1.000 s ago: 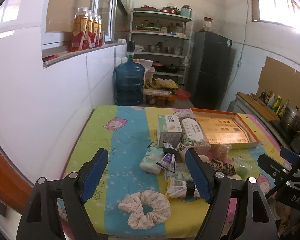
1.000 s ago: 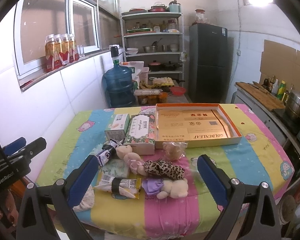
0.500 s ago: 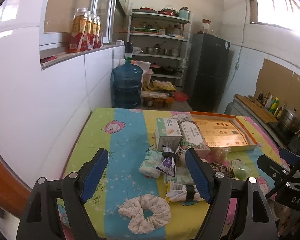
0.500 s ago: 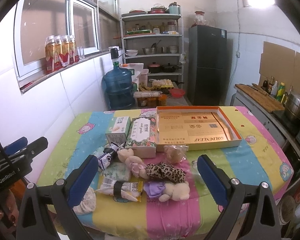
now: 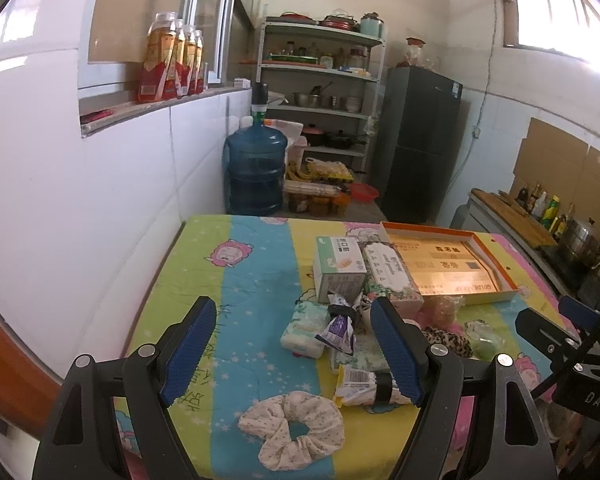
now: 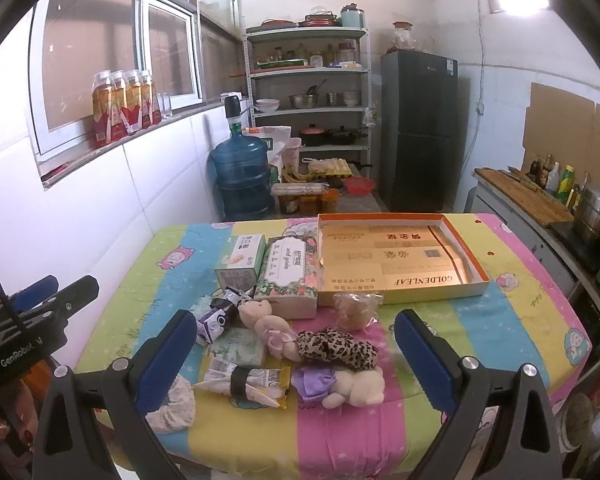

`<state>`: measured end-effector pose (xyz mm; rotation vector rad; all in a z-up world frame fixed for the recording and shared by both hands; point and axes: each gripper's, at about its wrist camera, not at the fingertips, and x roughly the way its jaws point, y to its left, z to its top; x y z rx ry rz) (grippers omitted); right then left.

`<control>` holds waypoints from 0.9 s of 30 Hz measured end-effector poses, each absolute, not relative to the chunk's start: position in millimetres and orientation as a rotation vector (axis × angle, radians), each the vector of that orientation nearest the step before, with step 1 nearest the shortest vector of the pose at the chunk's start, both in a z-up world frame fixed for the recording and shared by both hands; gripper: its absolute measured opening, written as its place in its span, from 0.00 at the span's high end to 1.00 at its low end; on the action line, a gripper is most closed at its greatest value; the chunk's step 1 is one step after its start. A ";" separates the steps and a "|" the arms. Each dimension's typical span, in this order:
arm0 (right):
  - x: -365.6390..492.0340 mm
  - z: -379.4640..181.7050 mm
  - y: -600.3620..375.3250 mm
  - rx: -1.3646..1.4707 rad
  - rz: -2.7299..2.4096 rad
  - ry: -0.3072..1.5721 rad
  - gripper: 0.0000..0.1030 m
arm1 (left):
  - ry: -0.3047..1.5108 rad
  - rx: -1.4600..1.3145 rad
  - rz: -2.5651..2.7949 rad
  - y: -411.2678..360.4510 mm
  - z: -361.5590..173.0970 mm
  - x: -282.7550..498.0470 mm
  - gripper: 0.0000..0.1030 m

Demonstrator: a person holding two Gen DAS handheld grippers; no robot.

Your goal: Organize soft objects

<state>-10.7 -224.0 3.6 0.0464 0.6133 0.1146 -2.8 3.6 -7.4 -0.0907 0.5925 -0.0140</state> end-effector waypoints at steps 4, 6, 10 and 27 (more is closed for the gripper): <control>-10.2 3.2 -225.6 0.051 0.118 0.614 0.03 | 0.594 -0.090 -0.013 2.4 -7.6 -2.9 0.22; -10.6 3.2 -224.9 0.048 0.115 0.613 0.03 | 0.594 -0.085 -0.011 2.7 -7.4 -2.8 0.22; -9.1 1.2 -228.7 0.066 0.121 0.621 0.03 | 0.595 -0.085 -0.005 3.0 -7.7 -2.6 0.22; -6.3 -11.8 -218.7 0.070 0.176 0.643 0.03 | 0.632 -0.098 -0.005 14.2 -21.1 -0.5 0.22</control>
